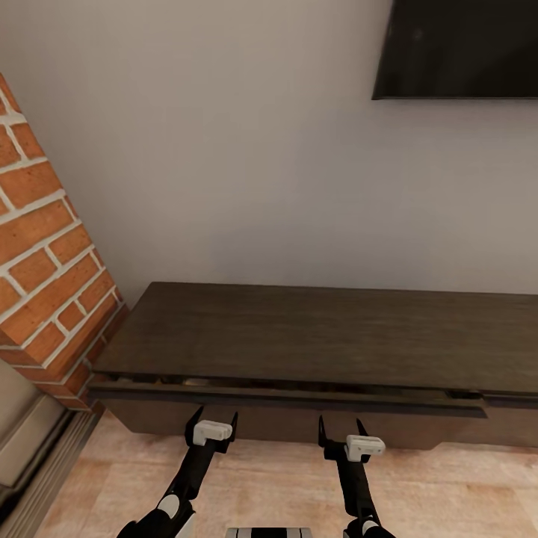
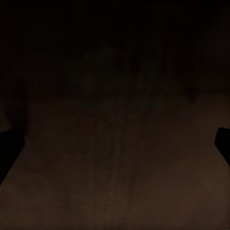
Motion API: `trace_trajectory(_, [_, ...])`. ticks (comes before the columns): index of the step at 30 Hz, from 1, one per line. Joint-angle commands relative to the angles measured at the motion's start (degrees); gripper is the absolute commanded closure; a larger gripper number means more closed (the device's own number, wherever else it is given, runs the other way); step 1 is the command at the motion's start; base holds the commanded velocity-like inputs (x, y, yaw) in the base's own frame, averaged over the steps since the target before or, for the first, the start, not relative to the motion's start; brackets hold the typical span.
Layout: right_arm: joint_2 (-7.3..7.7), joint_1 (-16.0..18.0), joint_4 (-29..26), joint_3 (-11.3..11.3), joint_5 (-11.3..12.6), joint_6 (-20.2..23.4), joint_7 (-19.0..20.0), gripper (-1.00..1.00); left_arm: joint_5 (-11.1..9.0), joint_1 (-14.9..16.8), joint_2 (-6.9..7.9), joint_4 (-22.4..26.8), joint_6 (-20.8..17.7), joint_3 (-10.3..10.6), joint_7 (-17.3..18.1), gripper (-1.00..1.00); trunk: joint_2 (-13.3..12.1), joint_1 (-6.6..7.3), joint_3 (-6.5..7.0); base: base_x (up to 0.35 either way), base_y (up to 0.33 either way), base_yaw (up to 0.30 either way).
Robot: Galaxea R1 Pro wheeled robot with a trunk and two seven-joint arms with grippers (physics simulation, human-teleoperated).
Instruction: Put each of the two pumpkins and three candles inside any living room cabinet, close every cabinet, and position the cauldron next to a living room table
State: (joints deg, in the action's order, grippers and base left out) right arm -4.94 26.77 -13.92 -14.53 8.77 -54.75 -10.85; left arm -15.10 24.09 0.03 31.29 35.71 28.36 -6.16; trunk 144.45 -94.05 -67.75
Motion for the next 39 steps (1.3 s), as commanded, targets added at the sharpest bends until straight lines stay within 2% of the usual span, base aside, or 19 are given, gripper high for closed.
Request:
trace_trajectory(1, [0.02, 0.0, 0.0, -0.5, 0.5, -0.2, -0.2, -1.00, -0.2, 0.1, 0.06, 0.0, 0.2, 0.5, -0.7, -1.00, 0.0, 0.01, -0.04, 0.018, 0.000, 0.000])
trace_trajectory(39, [0.05, 0.0, -0.1, -0.5, 0.6, -0.2, -0.2, -1.00, -0.2, 0.1, 0.06, 0.0, 0.7, 0.7, -0.6, -1.00, 0.0, 0.01, -0.04, 0.019, 0.000, 0.000])
